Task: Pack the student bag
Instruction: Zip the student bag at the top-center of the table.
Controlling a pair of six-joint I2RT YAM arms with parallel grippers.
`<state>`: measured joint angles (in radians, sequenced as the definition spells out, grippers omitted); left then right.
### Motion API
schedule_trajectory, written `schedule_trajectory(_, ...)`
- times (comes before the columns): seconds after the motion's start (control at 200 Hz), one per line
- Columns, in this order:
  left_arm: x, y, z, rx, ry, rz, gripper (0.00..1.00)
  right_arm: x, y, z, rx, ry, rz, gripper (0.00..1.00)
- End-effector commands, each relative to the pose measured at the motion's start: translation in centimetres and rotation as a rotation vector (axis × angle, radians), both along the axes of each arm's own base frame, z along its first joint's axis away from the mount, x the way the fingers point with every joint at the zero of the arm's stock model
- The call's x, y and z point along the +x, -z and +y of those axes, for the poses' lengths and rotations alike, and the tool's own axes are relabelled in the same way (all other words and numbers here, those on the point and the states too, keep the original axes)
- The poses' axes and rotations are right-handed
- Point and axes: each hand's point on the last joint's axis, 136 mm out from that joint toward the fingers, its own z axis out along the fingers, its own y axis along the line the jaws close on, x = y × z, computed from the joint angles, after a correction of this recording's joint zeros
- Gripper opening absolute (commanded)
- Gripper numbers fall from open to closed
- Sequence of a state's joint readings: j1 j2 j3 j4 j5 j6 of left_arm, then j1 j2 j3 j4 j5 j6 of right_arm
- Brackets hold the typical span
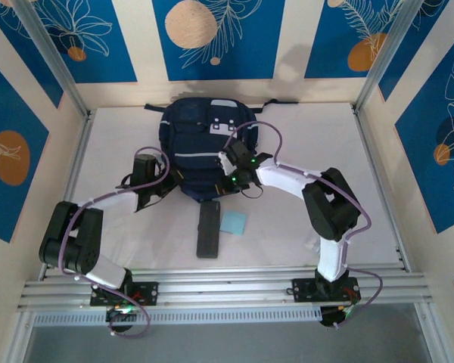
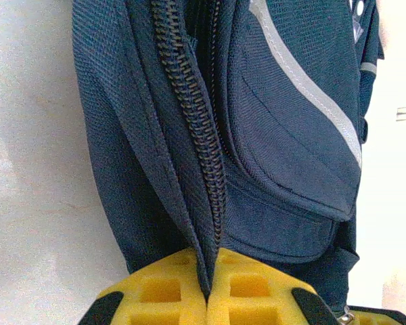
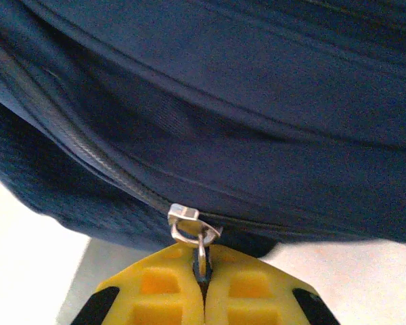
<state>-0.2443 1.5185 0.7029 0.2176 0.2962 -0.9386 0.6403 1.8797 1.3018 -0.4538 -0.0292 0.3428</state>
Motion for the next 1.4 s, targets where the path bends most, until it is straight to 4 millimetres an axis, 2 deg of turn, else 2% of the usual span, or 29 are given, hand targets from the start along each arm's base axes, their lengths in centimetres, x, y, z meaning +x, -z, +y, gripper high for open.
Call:
schedule_trajectory(0.0,3.0,-3.4,1.6,0.015,-0.041,-0.123,0.00,-1.8,1.4,-5.2,-0.155,-0.014,0.072,0.00)
schedule_trajectory(0.095,3.2,-4.0,2.2,0.021,-0.050,-0.133,0.00,-0.8,2.1,-8.4,-0.195,0.043,0.101,0.00)
schedule_trajectory(0.215,3.6,-4.5,3.3,0.028,-0.069,-0.142,0.00,1.3,2.0,-11.2,-0.204,0.121,0.096,0.00)
schedule_trajectory(0.275,4.0,-4.8,4.2,0.033,-0.084,-0.144,0.00,2.5,1.6,-12.0,-0.190,0.145,0.077,0.00)
schedule_trajectory(0.345,4.6,-5.3,5.2,0.039,-0.102,-0.151,0.00,3.7,0.7,-11.9,-0.148,0.156,0.056,0.00)
schedule_trajectory(0.425,5.3,-6.1,6.1,0.049,-0.110,-0.162,0.00,4.8,-0.7,-10.2,-0.080,0.127,0.032,0.00)
schedule_trajectory(0.55,5.7,-7.1,6.2,0.071,-0.099,-0.161,0.01,4.8,-2.5,-4.9,0.079,0.034,0.027,0.00)
schedule_trajectory(0.62,5.2,-7.0,6.1,0.056,-0.098,-0.134,0.38,4.3,-3.3,-1.6,0.163,-0.017,0.036,0.00)
schedule_trajectory(0.66,4.7,-6.8,5.8,0.036,-0.089,-0.115,0.54,4.0,-3.8,0.1,0.201,-0.037,0.037,0.00)
schedule_trajectory(0.77,2.6,-6.1,5.0,-0.027,-0.089,-0.069,0.79,3.5,-5.1,4.4,0.297,-0.083,0.035,0.00)
schedule_trajectory(0.835,1.1,-5.6,4.8,-0.050,-0.101,-0.049,0.86,3.2,-5.9,6.7,0.335,-0.111,0.030,0.00)
schedule_trajectory(0.96,-1.7,-4.8,4.2,-0.080,-0.137,-0.016,0.90,2.7,-7.4,9.8,0.378,-0.156,0.018,0.00)
schedule_trajectory(1.07,-3.2,-4.3,3.4,-0.096,-0.152,0.017,0.91,2.0,-8.5,11.7,0.422,-0.193,0.022,0.00)
schedule_trajectory(1.265,-3.0,-3.0,3.4,-0.079,-0.194,0.037,0.90,-0.3,-8.7,13.1,0.436,-0.249,0.045,0.00)
schedule_trajectory(1.34,-2.5,-1.9,3.6,-0.056,-0.208,0.049,0.86,-1.4,-8.4,13.1,0.436,-0.276,0.060,0.00)
schedule_trajectory(1.395,-2.0,-1.0,3.8,-0.039,-0.217,0.050,0.79,-2.5,-8.3,12.8,0.439,-0.307,0.070,0.00)
